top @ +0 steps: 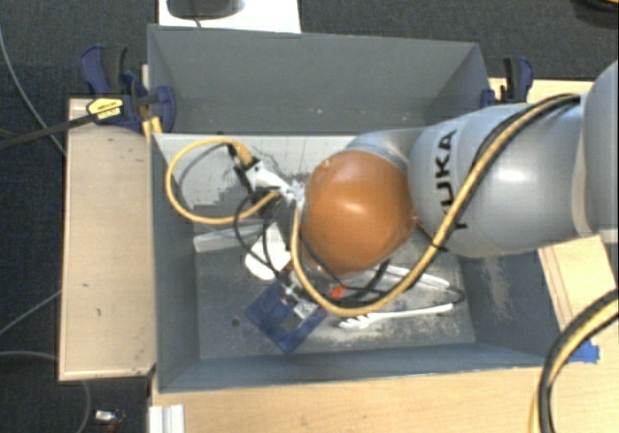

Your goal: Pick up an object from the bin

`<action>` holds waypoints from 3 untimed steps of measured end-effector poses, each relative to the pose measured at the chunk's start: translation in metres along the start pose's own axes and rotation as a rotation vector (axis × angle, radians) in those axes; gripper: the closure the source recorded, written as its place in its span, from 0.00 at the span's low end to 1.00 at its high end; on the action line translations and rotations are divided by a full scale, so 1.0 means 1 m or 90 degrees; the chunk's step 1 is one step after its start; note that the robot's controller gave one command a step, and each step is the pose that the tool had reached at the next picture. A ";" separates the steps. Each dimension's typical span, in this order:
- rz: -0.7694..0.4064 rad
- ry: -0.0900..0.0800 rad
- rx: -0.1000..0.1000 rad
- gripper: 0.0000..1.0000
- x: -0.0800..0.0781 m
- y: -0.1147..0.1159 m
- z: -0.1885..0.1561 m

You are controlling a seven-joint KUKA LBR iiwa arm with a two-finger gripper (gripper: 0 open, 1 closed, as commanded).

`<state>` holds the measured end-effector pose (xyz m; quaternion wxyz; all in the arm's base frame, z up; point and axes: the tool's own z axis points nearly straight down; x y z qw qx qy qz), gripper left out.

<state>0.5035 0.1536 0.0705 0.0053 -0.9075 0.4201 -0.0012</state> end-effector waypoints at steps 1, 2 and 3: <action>-0.095 0.000 -0.001 1.00 0.000 0.000 0.000; -0.256 -0.001 0.001 1.00 0.002 0.004 0.000; -0.398 -0.003 0.000 1.00 0.007 -0.005 0.000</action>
Offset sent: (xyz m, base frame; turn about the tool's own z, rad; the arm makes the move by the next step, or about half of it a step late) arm -0.0015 -0.0109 -0.0005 -0.7411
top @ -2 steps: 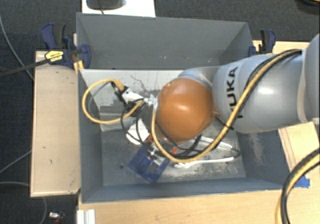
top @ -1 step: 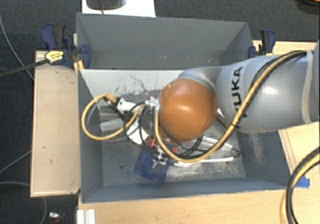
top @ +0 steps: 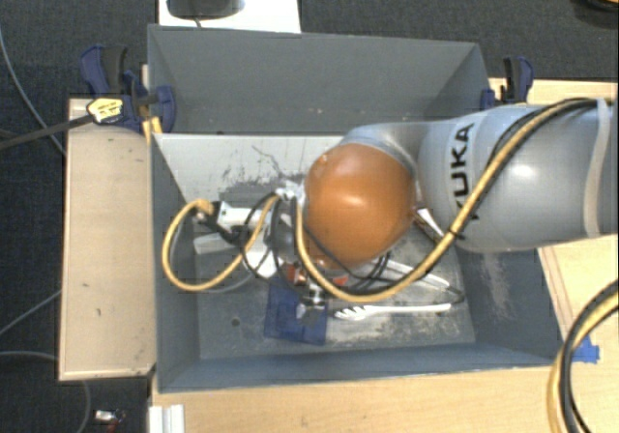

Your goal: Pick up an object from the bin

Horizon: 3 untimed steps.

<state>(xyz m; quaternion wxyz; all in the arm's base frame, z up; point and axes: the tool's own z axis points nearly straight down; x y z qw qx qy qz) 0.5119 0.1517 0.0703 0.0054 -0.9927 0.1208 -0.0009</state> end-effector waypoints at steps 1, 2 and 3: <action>-0.115 -0.001 -0.001 1.00 -0.006 0.004 0.000; -0.119 -0.001 -0.001 1.00 -0.011 0.005 0.000; -0.130 -0.004 -0.001 1.00 -0.011 0.005 -0.071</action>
Offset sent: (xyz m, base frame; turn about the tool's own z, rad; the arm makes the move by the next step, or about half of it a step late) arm -0.0059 -0.0036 -0.0003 -0.0341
